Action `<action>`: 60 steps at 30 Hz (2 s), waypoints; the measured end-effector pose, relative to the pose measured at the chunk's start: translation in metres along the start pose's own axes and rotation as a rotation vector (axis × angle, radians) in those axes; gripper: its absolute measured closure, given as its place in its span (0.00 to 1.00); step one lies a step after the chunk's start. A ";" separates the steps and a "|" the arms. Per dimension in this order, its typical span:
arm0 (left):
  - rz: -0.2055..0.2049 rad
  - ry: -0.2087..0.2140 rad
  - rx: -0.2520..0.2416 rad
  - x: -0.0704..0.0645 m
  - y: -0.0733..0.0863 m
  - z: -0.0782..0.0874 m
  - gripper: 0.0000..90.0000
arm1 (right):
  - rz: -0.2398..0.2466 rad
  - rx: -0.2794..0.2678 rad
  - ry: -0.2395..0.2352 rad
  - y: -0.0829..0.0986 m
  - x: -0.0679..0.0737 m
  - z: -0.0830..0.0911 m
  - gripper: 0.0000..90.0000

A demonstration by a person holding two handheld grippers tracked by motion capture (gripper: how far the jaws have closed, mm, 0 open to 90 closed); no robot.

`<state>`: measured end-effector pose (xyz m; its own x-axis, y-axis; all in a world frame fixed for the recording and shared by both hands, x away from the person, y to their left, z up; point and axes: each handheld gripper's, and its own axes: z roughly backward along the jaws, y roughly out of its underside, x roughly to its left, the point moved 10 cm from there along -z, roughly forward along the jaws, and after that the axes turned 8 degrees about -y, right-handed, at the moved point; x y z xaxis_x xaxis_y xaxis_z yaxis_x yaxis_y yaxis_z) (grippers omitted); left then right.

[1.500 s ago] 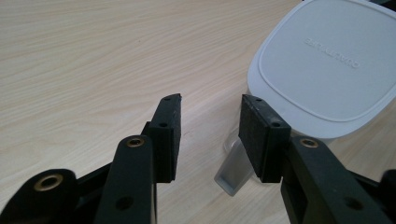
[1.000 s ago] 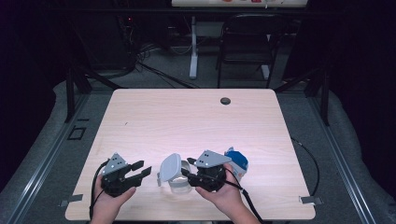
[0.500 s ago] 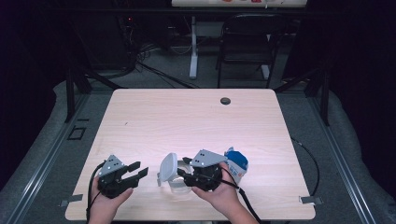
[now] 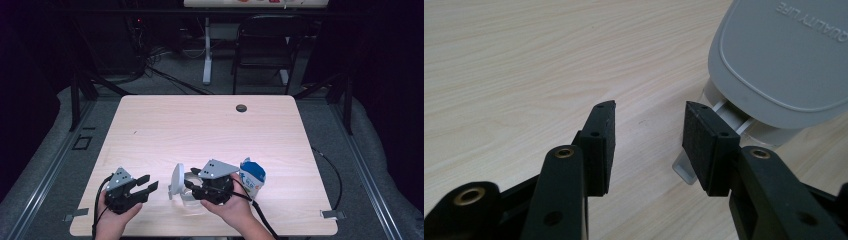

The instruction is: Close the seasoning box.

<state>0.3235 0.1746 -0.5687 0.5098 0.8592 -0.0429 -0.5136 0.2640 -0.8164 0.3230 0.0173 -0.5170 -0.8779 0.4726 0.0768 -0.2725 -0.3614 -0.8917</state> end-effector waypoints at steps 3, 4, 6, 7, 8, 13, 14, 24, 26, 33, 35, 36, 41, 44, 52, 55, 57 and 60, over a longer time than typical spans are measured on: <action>0.004 -0.003 -0.002 0.000 0.001 0.000 0.63 | 0.003 -0.003 -0.004 -0.001 0.002 -0.002 0.63; 0.009 -0.004 -0.008 0.000 0.001 0.000 0.63 | 0.003 -0.002 -0.006 -0.002 0.003 -0.003 0.63; 0.005 0.001 -0.005 0.000 0.001 0.000 0.63 | 0.005 -0.003 -0.008 -0.002 0.004 -0.004 0.63; 0.008 0.000 0.000 0.000 0.002 0.000 0.63 | 0.005 -0.004 -0.011 -0.003 0.004 -0.004 0.63; 0.010 0.002 0.009 0.001 0.003 0.000 0.63 | 0.007 -0.004 -0.012 -0.003 0.004 -0.005 0.63; 0.010 0.008 0.018 0.000 0.006 -0.003 0.63 | 0.008 -0.004 -0.016 -0.005 0.006 -0.008 0.63; 0.008 0.006 0.022 -0.001 0.007 -0.003 0.63 | 0.009 -0.003 -0.015 -0.005 0.007 -0.008 0.63; 0.020 0.006 0.015 0.000 0.007 -0.004 0.63 | 0.009 0.003 -0.014 -0.005 0.007 -0.011 0.63; 0.019 0.007 0.017 -0.001 0.008 -0.005 0.63 | 0.008 0.003 -0.016 -0.004 0.007 -0.011 0.63; 0.022 0.006 0.016 0.000 0.008 -0.005 0.62 | 0.006 0.005 -0.012 -0.004 0.007 -0.007 0.61; 0.023 0.005 0.017 0.000 0.008 -0.005 0.62 | 0.000 0.006 -0.003 -0.003 0.006 -0.004 0.61; 0.025 0.005 0.017 0.000 0.008 -0.005 0.62 | 0.000 0.008 0.002 -0.002 0.006 -0.002 0.61; 0.023 0.006 0.017 0.001 0.008 -0.006 0.62 | -0.016 -0.001 0.007 0.000 0.005 0.005 0.60; 0.025 0.003 0.017 0.002 0.008 -0.006 0.61 | -0.025 -0.005 0.008 0.003 0.004 0.009 0.59; 0.027 -0.001 0.023 0.003 0.009 -0.006 0.60 | -0.057 -0.036 0.014 0.010 0.004 0.026 0.58; 0.024 -0.004 0.021 0.004 0.009 -0.006 0.60 | -0.056 -0.048 0.020 0.012 0.004 0.033 0.58; 0.025 -0.008 0.024 0.004 0.009 -0.006 0.60 | -0.061 -0.051 0.024 0.013 0.004 0.038 0.58; 0.031 -0.011 0.026 0.006 0.009 -0.006 0.59 | -0.070 -0.054 0.019 0.015 0.005 0.044 0.58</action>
<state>0.3256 0.1795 -0.5799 0.4861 0.8717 -0.0617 -0.5471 0.2484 -0.7994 0.2973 -0.0213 -0.5107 -0.8495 0.5109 0.1319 -0.3111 -0.2831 -0.9072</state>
